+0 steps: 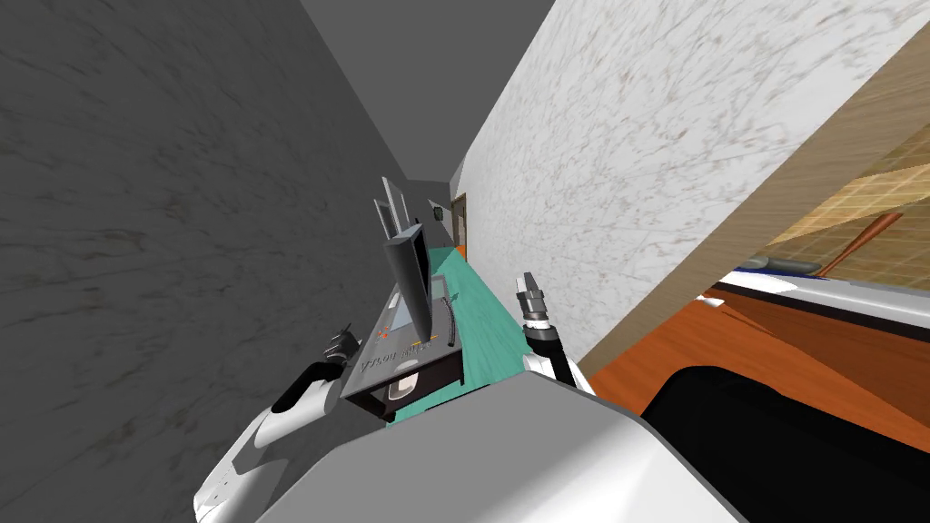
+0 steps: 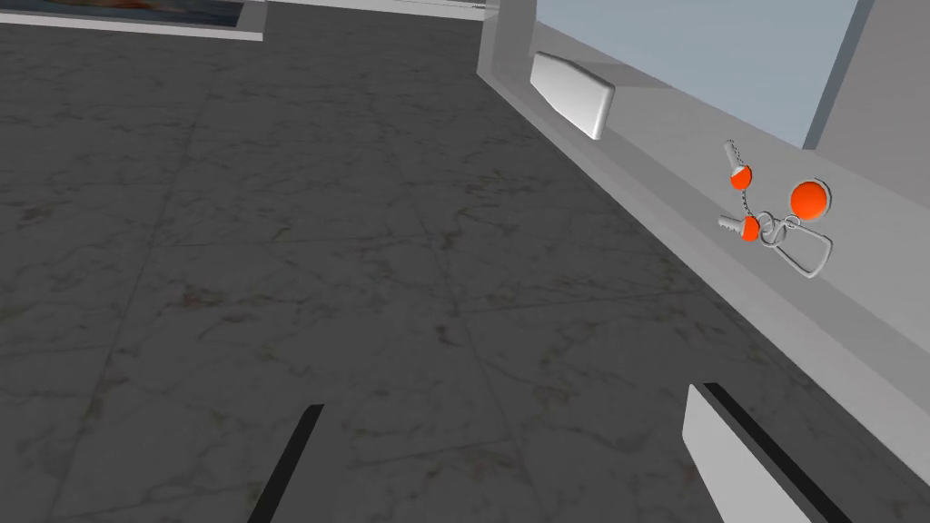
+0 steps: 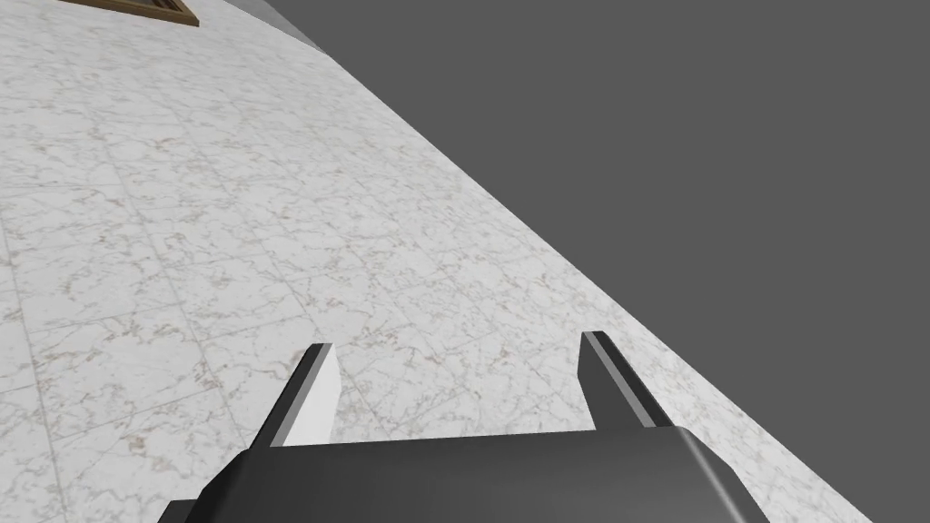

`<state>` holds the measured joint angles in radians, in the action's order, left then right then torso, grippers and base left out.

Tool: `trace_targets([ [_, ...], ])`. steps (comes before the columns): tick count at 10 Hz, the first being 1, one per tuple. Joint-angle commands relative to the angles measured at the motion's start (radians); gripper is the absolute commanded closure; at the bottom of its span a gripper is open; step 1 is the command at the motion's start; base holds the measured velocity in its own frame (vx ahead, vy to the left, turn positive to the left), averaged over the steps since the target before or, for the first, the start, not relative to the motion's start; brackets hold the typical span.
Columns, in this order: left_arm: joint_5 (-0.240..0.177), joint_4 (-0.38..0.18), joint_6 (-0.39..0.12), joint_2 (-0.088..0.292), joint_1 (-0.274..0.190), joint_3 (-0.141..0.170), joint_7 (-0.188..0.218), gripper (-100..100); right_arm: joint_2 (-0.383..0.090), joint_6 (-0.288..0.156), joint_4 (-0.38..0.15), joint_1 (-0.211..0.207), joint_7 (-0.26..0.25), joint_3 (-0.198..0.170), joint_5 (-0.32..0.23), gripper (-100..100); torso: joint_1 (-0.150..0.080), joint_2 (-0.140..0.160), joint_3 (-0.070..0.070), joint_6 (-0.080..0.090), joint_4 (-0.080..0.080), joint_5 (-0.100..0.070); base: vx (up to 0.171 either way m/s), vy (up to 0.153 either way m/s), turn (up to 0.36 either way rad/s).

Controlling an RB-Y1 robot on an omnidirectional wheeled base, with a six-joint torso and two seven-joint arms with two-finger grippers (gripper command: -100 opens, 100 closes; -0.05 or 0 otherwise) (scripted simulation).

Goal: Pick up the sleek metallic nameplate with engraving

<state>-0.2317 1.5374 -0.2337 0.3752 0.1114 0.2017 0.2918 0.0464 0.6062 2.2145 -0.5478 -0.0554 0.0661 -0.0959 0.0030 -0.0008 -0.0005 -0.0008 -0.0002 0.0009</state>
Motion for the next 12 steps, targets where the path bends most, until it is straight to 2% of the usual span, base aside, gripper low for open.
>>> trace_targets([
  [1,-0.024,-0.050,-0.050,0.021,-0.023,0.015,0.022,-100,0.000,0.000,0.000,0.000,0.000,0.000,0.000,0,0.000,0.000,0.000,0.000,0.000,0.000,-0.026,0.050,-0.375],
  [2,-0.024,-0.072,-0.059,0.021,-0.023,0.015,0.022,-100,0.000,0.000,0.000,0.000,0.000,0.000,0.000,0,0.000,0.000,0.000,0.001,0.000,0.000,-0.023,0.050,-0.126],
  [5,-0.064,-0.169,-0.135,0.055,-0.074,0.039,0.057,-100,0.000,0.000,0.000,0.000,0.000,0.000,0.000,0,0.000,0.000,0.000,-0.001,0.000,0.000,-0.028,0.044,-0.260],
  [8,-0.083,-0.269,-0.195,0.071,-0.099,0.051,0.073,-100,0.000,0.000,0.000,0.000,0.000,0.000,0.000,0,0.000,-0.001,0.000,0.000,0.000,0.000,-0.025,0.042,-0.186],
  [9,-0.103,-0.318,-0.226,0.086,-0.123,0.063,0.088,-100,0.000,0.000,0.000,0.000,0.000,0.000,0.000,0,0.000,-0.001,0.000,-0.001,0.000,0.000,-0.034,0.040,-0.311],
  [10,-0.103,-0.334,-0.239,0.086,-0.123,0.063,0.088,-100,0.000,0.000,0.000,0.000,0.000,0.000,0.000,0,0.000,0.000,0.000,0.000,0.000,0.000,-0.034,0.032,-0.153],
  [11,-0.121,-0.363,-0.280,0.101,-0.146,0.075,0.102,-100,0.000,0.000,0.000,0.000,0.000,0.000,0.000,0,-0.001,0.000,0.000,-0.001,0.000,0.000,-0.038,0.030,-0.266],
  [12,-0.121,-0.385,-0.283,0.101,-0.146,0.075,0.102,-100,0.000,0.000,0.000,0.000,0.000,0.000,0.000,0,-0.001,0.000,0.000,0.000,0.000,0.000,-0.035,0.033,-0.156],
])
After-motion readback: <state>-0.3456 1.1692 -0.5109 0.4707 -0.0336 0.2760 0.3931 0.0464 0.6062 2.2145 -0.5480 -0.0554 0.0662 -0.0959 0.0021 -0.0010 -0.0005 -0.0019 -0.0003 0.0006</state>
